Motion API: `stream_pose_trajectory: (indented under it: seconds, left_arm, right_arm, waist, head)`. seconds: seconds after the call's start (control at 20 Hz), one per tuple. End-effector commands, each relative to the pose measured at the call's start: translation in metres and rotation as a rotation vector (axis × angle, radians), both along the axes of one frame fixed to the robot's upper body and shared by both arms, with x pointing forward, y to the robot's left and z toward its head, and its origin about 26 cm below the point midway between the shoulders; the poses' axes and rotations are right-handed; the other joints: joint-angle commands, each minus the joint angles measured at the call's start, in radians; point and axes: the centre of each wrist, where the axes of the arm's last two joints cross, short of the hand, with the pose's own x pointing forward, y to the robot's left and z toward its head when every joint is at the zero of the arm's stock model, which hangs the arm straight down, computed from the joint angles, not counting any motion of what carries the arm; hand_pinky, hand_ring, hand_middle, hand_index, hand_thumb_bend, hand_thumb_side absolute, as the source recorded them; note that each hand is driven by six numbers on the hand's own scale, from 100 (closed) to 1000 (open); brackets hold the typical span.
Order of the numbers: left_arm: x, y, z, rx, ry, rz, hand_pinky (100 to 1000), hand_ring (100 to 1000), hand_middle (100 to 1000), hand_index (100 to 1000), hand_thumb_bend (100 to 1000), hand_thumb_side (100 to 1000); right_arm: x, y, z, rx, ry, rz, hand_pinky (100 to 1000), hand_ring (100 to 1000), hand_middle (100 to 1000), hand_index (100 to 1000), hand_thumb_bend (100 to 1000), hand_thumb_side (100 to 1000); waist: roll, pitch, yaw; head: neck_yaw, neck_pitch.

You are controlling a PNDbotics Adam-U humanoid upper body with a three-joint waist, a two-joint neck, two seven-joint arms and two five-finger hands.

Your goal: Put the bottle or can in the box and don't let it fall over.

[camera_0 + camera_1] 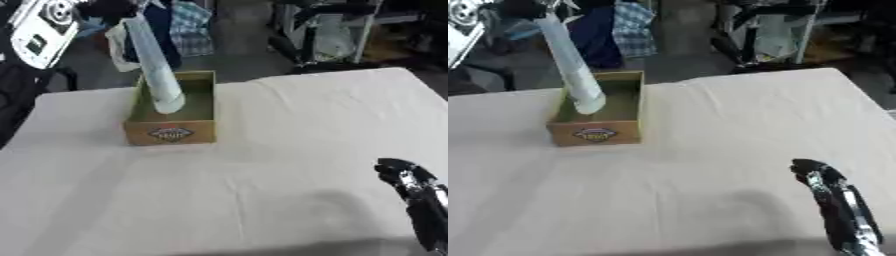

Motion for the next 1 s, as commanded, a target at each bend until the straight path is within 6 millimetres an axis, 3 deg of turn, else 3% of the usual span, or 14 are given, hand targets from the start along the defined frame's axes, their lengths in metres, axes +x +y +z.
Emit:
stream_pose_trajectory:
  seconds: [0.05, 0.1, 0.15, 0.2, 0.3, 0.45, 0.65, 0.85, 1.0]
  left_arm:
    - [0.009, 0.011, -0.006, 0.040, -0.063, 0.097, 793, 767, 756, 843, 100, 242]
    - [0.010, 0.014, -0.014, 0.065, -0.060, 0.125, 834, 841, 845, 924, 100, 277]
    - [0.011, 0.016, -0.020, 0.090, -0.056, 0.145, 870, 907, 921, 978, 100, 482]
    - [0.011, 0.020, -0.027, 0.111, -0.046, 0.162, 899, 949, 970, 1000, 100, 598]
    - [0.010, 0.027, -0.033, 0.137, -0.040, 0.179, 938, 991, 1000, 1000, 107, 688]
    - [0.002, 0.038, -0.031, 0.103, -0.071, 0.188, 934, 988, 1000, 999, 100, 628]
    - [-0.023, 0.052, -0.020, -0.117, -0.143, 0.159, 917, 973, 986, 950, 100, 613]
    - [-0.064, 0.046, -0.018, -0.407, -0.151, -0.003, 915, 966, 977, 918, 100, 643]
    - [-0.097, 0.030, -0.034, -0.616, -0.144, -0.120, 915, 959, 969, 909, 100, 693]
  right_arm:
    - [0.005, 0.002, 0.008, 0.001, -0.026, 0.016, 884, 805, 735, 723, 100, 640]
    - [0.005, 0.002, 0.008, 0.003, -0.028, 0.017, 884, 805, 735, 723, 100, 640]
    - [0.005, 0.003, 0.008, 0.005, -0.029, 0.017, 884, 805, 735, 723, 100, 640]
    - [0.005, 0.003, 0.008, 0.006, -0.030, 0.016, 884, 805, 735, 723, 100, 641]
    - [0.006, 0.003, 0.009, 0.007, -0.031, 0.015, 884, 805, 735, 723, 100, 641]
    - [0.006, 0.002, 0.009, 0.009, -0.032, 0.011, 884, 805, 735, 723, 100, 640]
    - [0.006, 0.001, 0.009, 0.008, -0.032, 0.002, 884, 805, 735, 723, 100, 641]
    - [0.006, 0.000, 0.009, 0.010, -0.033, -0.003, 884, 805, 735, 723, 100, 640]
    - [0.006, -0.001, 0.010, 0.012, -0.034, -0.011, 884, 805, 735, 723, 100, 638]
  waist:
    - [-0.006, -0.001, -0.009]
    - [-0.007, 0.002, -0.015]
    - [-0.007, 0.003, -0.018]
    - [-0.007, 0.005, -0.022]
    - [-0.007, 0.007, -0.025]
    - [-0.008, 0.010, -0.022]
    - [-0.009, 0.013, -0.004]
    - [-0.012, 0.019, 0.017]
    - [-0.018, 0.022, 0.033]
  head:
    - [0.007, -0.016]
    - [0.008, -0.017]
    - [0.008, -0.018]
    - [0.007, -0.018]
    - [0.003, -0.017]
    - [-0.008, -0.014]
    - [-0.012, -0.011]
    - [-0.015, -0.005]
    - [-0.015, -0.001]
